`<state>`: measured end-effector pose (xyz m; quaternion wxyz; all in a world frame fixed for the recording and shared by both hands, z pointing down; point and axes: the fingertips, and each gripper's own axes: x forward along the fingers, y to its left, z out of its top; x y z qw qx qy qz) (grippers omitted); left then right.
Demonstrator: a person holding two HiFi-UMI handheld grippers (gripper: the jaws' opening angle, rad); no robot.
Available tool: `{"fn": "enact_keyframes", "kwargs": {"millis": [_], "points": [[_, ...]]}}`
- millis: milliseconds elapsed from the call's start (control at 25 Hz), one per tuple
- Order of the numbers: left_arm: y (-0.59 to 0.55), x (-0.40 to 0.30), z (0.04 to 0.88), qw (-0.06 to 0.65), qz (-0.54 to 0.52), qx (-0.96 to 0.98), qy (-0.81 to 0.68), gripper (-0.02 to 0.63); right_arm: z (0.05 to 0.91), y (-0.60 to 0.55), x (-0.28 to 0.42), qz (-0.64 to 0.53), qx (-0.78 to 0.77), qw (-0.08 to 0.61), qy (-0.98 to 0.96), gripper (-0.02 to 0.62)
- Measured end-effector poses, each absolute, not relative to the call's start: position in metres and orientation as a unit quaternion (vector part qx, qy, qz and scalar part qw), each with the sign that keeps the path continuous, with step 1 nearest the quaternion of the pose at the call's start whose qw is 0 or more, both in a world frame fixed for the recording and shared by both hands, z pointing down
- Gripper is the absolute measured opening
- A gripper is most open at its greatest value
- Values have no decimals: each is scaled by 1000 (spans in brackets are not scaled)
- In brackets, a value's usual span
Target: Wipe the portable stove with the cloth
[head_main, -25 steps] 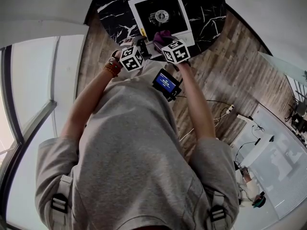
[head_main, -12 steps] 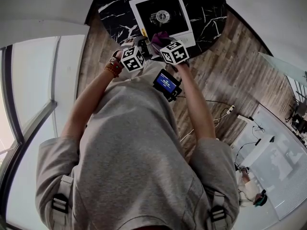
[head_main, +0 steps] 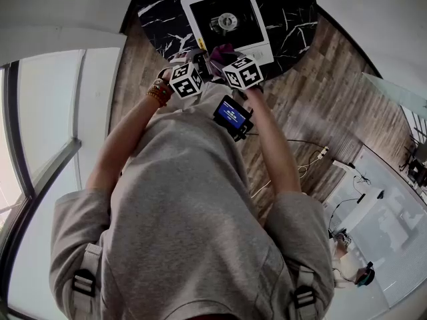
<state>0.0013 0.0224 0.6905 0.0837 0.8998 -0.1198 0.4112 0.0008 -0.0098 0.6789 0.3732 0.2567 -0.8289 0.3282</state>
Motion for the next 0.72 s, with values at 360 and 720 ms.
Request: {"fn": "enact_keyframes", "kwargs": {"millis": [360, 720], "points": [[23, 1, 688, 84, 416, 898, -119, 367, 674, 3, -8, 367, 244, 341, -830, 129], [21, 1, 689, 84, 409, 900, -123, 367, 651, 11, -9, 414, 214, 235, -853, 134]]}}
